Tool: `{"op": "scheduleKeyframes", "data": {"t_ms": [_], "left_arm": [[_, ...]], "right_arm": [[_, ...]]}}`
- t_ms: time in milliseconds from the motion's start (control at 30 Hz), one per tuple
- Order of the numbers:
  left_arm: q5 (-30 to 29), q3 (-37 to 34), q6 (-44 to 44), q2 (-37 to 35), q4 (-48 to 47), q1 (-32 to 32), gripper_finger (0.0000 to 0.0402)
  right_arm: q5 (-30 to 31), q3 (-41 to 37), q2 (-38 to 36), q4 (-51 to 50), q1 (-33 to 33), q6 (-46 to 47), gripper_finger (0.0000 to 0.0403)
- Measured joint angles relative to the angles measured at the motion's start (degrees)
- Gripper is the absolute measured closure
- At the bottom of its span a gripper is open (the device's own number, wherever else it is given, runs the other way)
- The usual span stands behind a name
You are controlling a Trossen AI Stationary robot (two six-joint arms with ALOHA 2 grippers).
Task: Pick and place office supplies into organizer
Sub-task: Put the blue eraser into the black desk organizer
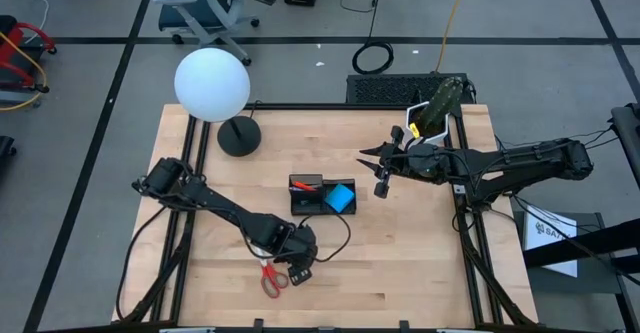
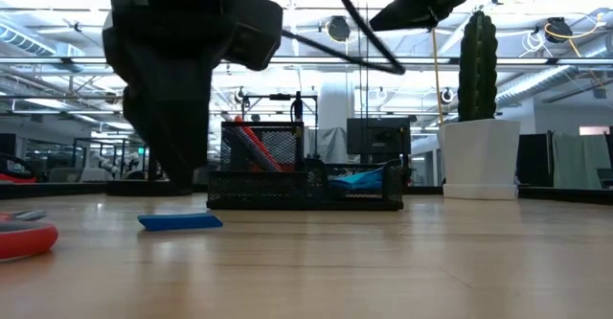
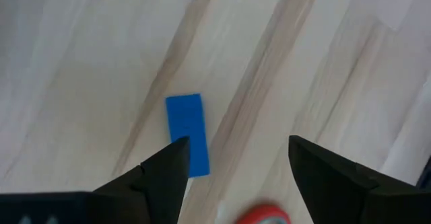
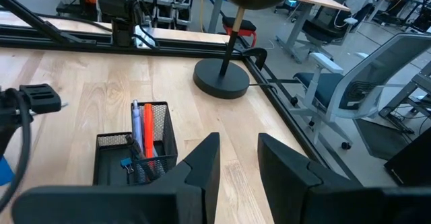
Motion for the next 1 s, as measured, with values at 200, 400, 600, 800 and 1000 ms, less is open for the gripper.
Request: {"op": "scheduleKeyframes", "data": {"t_ms": [200, 400, 600, 800, 1000], "left_arm": [[-0.4, 0.0, -1.1, 0.0, -3.8, 0.8, 0.0149], [-0.6, 0.0, -1.1, 0.0, -5.0, 1.2, 0.0149], [-1.1, 0.0, -1.1, 1.1, -5.0, 1.3, 0.0149], [1.2, 0.3, -1.3, 5.8, -5.0, 1.6, 0.0149], [2.0, 0.5, -2.5, 7.3, -5.2, 1.8, 0.0149]], "right_arm": [[0.0, 0.0, 0.0, 0.0, 0.0, 0.0, 0.0312], [0.0, 0.0, 0.0, 0.0, 0.0, 0.0, 0.0312], [0.0, 0.0, 0.0, 0.0, 0.0, 0.0, 0.0312], [0.0, 0.0, 0.0, 0.0, 0.0, 0.1, 0.0312], [0.0, 0.0, 0.0, 0.0, 0.0, 0.1, 0.0312]]}}
